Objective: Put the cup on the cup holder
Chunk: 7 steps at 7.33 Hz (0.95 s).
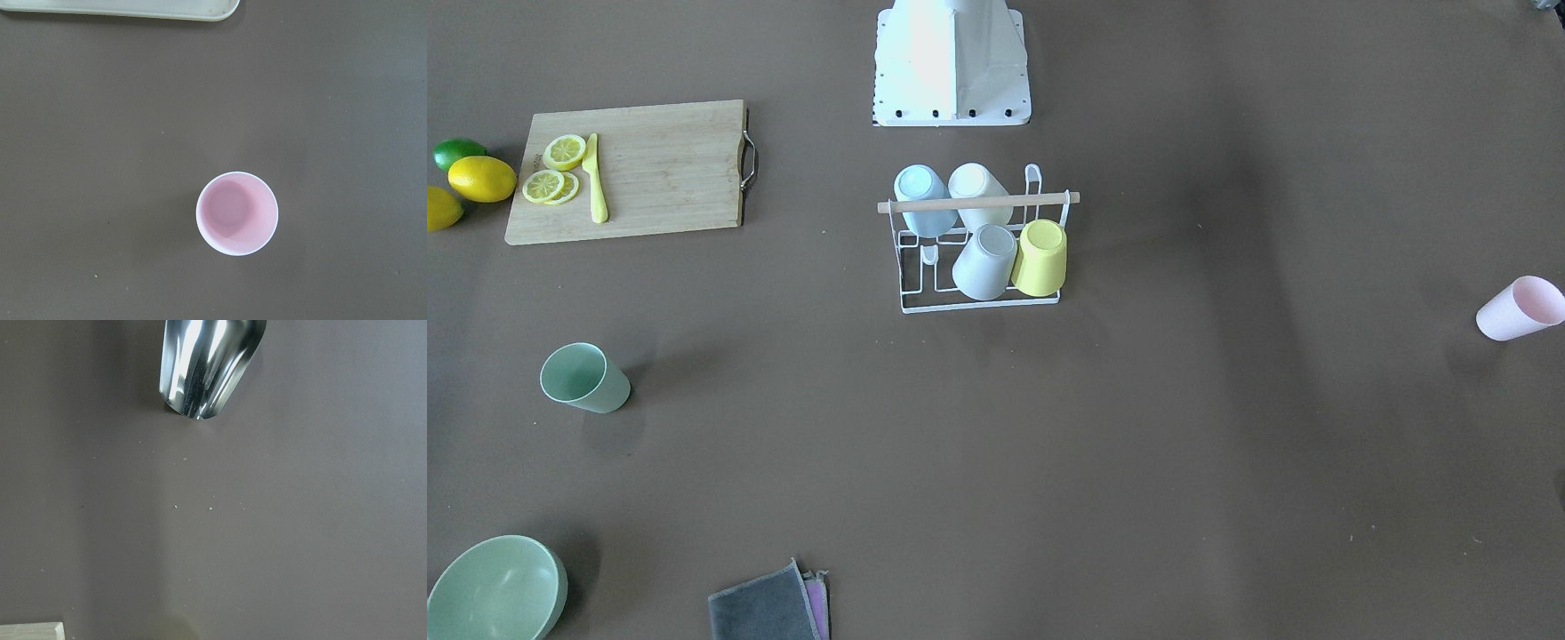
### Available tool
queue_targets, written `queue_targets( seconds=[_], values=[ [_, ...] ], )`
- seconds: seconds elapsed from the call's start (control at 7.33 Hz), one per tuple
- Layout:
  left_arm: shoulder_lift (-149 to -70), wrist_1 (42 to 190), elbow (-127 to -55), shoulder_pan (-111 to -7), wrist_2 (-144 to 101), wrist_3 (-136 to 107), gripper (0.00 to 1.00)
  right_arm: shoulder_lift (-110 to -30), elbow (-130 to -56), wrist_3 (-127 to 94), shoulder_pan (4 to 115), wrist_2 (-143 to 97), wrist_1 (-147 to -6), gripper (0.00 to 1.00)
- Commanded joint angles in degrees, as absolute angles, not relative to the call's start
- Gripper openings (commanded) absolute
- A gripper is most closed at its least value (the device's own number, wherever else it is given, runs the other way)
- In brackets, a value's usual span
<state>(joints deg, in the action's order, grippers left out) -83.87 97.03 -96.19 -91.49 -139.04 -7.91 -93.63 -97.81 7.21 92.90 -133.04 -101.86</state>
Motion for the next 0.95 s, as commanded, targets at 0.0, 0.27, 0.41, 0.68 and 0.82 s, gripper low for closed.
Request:
queue_targets(
  seconds=[0.0, 0.27, 0.41, 0.68, 0.82],
  values=[
    [-83.8, 97.3, -96.2, -91.5, -139.0, -7.9, 0.99, -93.8, -97.1, 7.2, 92.9, -133.0, -101.7, 1.0],
    [-83.9, 97.3, -96.5, -91.4, -139.1, -7.9, 0.99, -93.7, -96.9, 7.0, 92.7, -133.2, -102.0, 1.0],
    [-84.0, 97.3, -96.5, -91.3, -139.1, -7.9, 0.99, -93.3, -96.6, 7.0, 92.7, -134.2, -102.2, 1.0],
    [-84.2, 97.4, -96.5, -91.4, -139.1, -8.1, 0.99, -92.8, -97.2, 6.5, 90.1, -134.6, -102.4, 1.0],
    [-84.7, 97.3, -96.4, -91.4, -139.1, -8.1, 0.99, -91.1, -97.3, 6.5, 87.9, -134.6, -102.5, 1.0]
  ],
)
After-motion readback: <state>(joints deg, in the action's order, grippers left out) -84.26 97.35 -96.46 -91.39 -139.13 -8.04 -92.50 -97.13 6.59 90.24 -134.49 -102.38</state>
